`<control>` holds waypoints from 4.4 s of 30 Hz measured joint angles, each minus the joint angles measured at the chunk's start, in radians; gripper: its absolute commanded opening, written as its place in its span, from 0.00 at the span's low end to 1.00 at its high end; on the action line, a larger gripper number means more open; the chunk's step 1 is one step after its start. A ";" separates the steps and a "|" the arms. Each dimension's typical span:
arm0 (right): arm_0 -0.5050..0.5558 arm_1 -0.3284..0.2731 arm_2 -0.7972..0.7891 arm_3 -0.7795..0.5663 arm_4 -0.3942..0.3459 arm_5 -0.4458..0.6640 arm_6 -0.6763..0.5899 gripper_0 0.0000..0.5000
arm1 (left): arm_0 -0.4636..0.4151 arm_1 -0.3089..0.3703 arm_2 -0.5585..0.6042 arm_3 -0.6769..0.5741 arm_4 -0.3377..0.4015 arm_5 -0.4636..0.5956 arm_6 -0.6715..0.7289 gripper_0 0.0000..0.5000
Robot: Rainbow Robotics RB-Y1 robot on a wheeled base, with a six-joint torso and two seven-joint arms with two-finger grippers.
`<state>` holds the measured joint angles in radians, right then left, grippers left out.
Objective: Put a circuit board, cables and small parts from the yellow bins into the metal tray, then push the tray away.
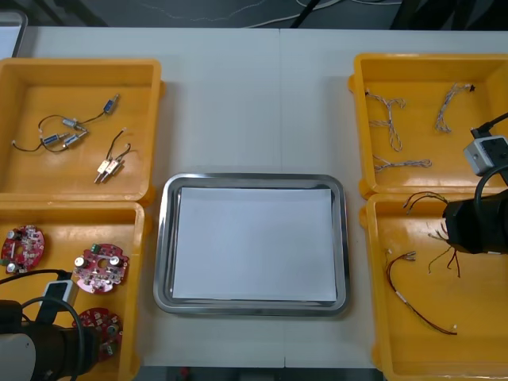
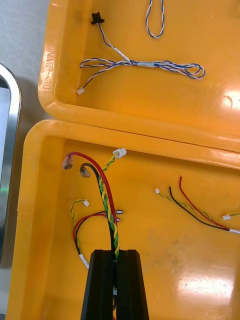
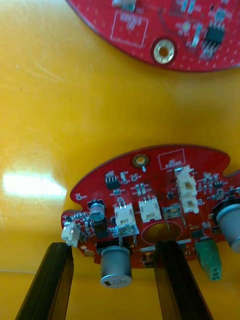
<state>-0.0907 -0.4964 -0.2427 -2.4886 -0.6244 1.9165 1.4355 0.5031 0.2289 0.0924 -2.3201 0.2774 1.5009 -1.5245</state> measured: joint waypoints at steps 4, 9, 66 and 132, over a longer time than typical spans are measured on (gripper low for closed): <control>0.000 0.000 0.000 0.000 0.000 0.000 0.000 0.00 | -0.002 0.000 0.000 0.000 0.000 0.000 0.000 0.89; 0.000 0.000 0.000 0.000 0.000 0.000 0.000 0.00 | -0.002 0.000 0.000 0.000 0.000 0.000 0.000 0.89; 0.000 0.000 0.000 0.001 0.000 0.000 0.000 0.00 | -0.107 0.000 0.105 -0.028 0.025 0.147 0.000 0.00; -0.001 0.000 0.000 0.004 0.000 0.000 0.000 0.00 | -0.217 0.030 0.317 0.004 0.100 0.280 -0.140 0.85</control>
<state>-0.0913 -0.4964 -0.2427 -2.4848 -0.6239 1.9166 1.4355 0.2865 0.2585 0.4099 -2.3163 0.3772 1.7804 -1.6647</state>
